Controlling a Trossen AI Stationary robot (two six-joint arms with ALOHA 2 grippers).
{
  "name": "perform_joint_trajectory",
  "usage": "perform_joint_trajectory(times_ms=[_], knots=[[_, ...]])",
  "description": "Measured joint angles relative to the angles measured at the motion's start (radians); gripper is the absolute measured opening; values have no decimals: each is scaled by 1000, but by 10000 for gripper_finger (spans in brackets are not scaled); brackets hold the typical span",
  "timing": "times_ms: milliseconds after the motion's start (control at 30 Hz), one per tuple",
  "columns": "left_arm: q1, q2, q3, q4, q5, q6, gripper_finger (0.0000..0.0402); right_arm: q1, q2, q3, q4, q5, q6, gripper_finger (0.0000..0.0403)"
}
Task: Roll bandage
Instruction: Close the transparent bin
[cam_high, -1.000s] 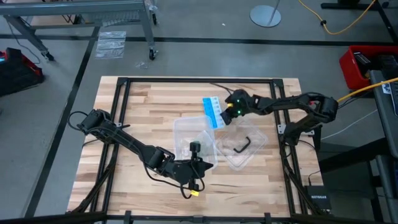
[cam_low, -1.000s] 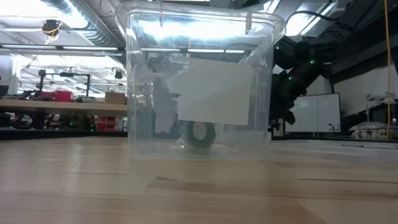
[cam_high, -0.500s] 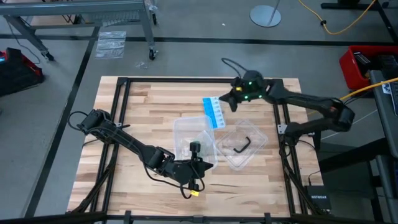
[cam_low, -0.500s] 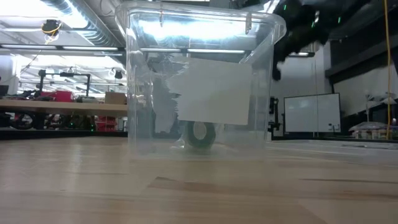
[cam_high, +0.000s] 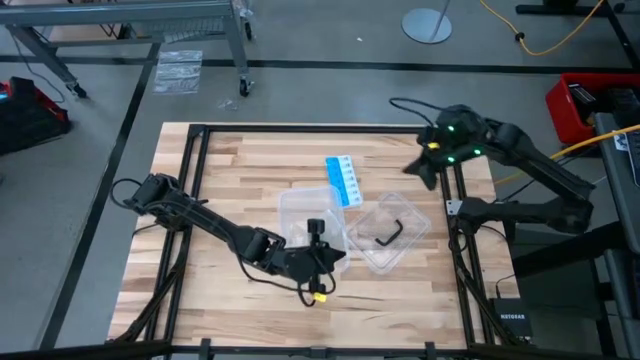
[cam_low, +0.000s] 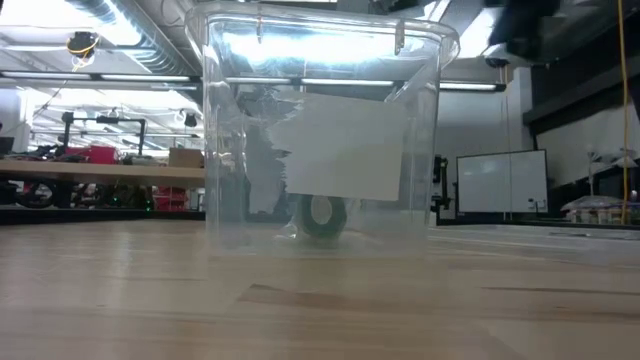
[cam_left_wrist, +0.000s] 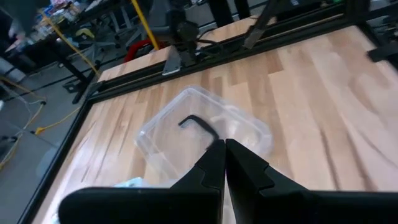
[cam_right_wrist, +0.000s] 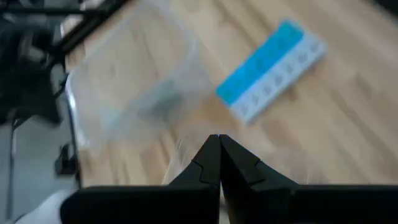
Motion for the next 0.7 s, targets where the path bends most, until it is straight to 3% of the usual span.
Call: perform_joint_trajectory(times_ms=[233, 467, 600, 700], knots=[[44, 0, 0, 1, 32, 3, 6, 0, -68, 4, -250, -49, 57, 22], [73, 0, 0, 1, 97, -14, 41, 0, -54, 3, -271, -30, 115, 128], [89, 7, 0, 10, 99, -22, 84, 0, -22, 2, -304, 56, 147, 182], [101, 28, 0, 26, 137, -24, 108, 0, 0, -2, -387, 121, 157, 199]])
